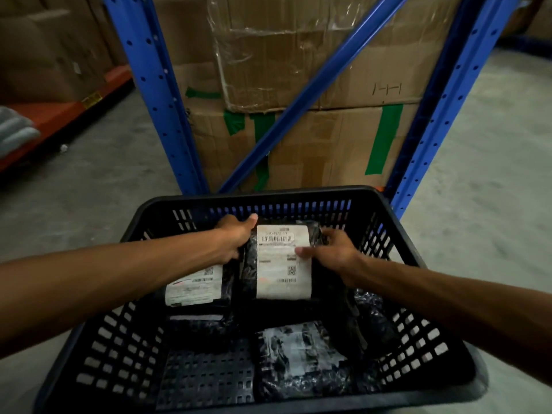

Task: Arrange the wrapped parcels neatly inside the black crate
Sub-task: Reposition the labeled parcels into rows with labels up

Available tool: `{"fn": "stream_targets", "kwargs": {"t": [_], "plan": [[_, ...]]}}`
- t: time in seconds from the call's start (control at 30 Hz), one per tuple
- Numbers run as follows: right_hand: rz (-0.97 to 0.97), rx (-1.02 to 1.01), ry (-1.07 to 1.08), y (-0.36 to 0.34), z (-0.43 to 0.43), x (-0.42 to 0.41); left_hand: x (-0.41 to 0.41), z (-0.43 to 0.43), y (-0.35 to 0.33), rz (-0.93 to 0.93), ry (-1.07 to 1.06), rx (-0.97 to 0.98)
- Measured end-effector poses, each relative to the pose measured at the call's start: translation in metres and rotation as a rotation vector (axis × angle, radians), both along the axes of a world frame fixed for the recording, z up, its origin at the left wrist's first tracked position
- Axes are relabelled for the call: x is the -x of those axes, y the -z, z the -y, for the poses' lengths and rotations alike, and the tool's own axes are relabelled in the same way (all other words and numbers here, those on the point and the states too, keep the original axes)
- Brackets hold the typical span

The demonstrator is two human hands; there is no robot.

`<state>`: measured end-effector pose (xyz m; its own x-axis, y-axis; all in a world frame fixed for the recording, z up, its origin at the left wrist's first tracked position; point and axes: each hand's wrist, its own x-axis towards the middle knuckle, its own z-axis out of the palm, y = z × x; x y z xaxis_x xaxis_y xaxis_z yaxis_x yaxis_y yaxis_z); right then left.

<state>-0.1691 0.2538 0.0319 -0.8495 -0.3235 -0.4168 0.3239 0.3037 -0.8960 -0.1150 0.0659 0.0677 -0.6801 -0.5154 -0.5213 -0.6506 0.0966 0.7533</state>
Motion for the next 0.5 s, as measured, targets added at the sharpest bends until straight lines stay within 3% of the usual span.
{"fn": "stream_targets", "kwargs": {"t": [0.2, 0.5], "plan": [[-0.027, -0.233, 0.036, 0.052, 0.009, -0.007, -0.006, -0.023, 0.032, 0.182, 0.338, 0.294], [0.009, -0.39, -0.01, 0.088, 0.014, 0.01, 0.01, -0.039, 0.092, 0.287, 0.358, 0.467]]}}
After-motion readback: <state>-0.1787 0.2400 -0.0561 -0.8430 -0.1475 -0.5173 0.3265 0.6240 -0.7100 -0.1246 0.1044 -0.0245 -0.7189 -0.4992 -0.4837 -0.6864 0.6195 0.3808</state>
